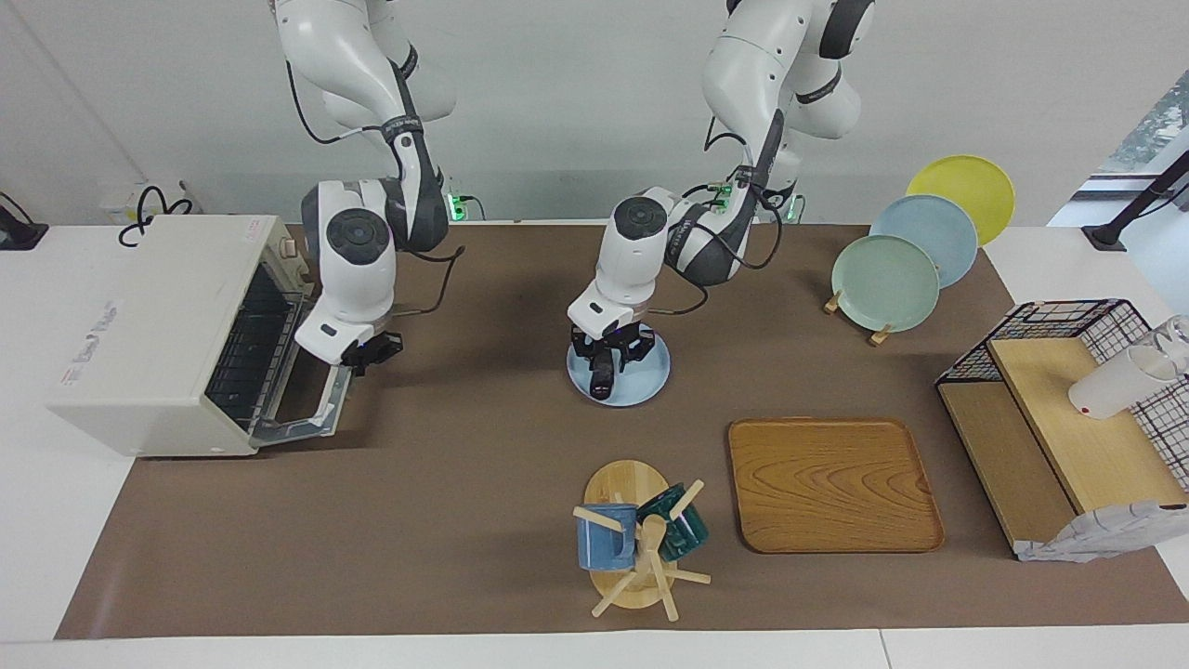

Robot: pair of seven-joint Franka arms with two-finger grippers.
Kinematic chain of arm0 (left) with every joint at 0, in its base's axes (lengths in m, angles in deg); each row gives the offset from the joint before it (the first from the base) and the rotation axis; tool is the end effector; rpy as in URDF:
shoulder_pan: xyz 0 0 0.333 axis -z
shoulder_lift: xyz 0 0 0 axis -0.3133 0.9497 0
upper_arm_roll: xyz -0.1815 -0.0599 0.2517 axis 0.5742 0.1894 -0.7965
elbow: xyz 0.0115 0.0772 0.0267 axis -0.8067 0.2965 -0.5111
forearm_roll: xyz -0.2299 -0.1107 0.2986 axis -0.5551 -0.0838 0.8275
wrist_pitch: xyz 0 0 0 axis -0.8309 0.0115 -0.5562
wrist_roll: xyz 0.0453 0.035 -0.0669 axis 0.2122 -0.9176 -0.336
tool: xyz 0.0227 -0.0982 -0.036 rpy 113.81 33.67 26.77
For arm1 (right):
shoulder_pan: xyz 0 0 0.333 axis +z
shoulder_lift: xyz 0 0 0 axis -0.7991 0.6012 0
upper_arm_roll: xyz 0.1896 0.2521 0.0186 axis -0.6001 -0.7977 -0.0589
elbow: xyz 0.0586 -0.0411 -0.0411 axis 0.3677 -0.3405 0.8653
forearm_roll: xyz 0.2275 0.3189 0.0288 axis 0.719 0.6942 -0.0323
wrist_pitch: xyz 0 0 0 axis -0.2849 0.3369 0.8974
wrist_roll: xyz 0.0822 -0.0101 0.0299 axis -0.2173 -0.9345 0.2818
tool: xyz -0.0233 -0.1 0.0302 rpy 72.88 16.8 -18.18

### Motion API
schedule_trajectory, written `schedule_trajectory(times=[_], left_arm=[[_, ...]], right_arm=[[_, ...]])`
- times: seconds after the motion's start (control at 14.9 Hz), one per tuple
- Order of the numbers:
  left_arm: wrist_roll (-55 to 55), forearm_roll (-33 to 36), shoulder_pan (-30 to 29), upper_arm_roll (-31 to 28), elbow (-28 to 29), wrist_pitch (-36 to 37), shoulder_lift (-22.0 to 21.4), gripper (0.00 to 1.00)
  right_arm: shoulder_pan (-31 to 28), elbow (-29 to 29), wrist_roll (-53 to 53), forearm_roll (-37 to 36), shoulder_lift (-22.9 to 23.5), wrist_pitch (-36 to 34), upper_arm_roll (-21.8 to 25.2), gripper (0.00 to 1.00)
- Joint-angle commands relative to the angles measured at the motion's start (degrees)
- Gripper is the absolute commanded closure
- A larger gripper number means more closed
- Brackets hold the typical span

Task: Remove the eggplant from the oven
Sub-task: 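Grasp the eggplant with the left gripper while the right gripper withdraws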

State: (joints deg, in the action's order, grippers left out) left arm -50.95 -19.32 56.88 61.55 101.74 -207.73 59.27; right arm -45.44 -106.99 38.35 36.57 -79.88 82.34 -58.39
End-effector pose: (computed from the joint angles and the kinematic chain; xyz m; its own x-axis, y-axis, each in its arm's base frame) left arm 0.4740 -0.4310 0.3136 0.9912 -0.1199 0.0553 -0.1254 -0.9861 0.1089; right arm 0.5593 0.0401 0.3761 0.9579 0.2544 -0.1329 0.2825 -0.9173 0.2807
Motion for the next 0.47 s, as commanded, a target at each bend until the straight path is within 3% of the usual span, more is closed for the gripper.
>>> schedule_trajectory(times=[0.0, 0.2, 0.4], left_arm=[[0.95, -0.58, 0.05, -0.6, 0.58, -0.26, -0.45, 1.0], [1.12, -0.58, -1.08, -0.68, 0.23, 1.14, -1.23, 1.0], [1.39, -0.66, -4.6, -0.77, -2.57, 7.37, -4.39, 1.0]], right_arm=[[-5.14, 0.55, -5.19, -1.96, -2.6, -1.38, 0.23, 1.0], [-7.86, 0.63, -8.97, -1.78, -3.92, -2.09, 0.23, 1.0], [-9.88, 0.72, -12.06, -1.69, -5.24, -3.31, 0.14, 1.0]])
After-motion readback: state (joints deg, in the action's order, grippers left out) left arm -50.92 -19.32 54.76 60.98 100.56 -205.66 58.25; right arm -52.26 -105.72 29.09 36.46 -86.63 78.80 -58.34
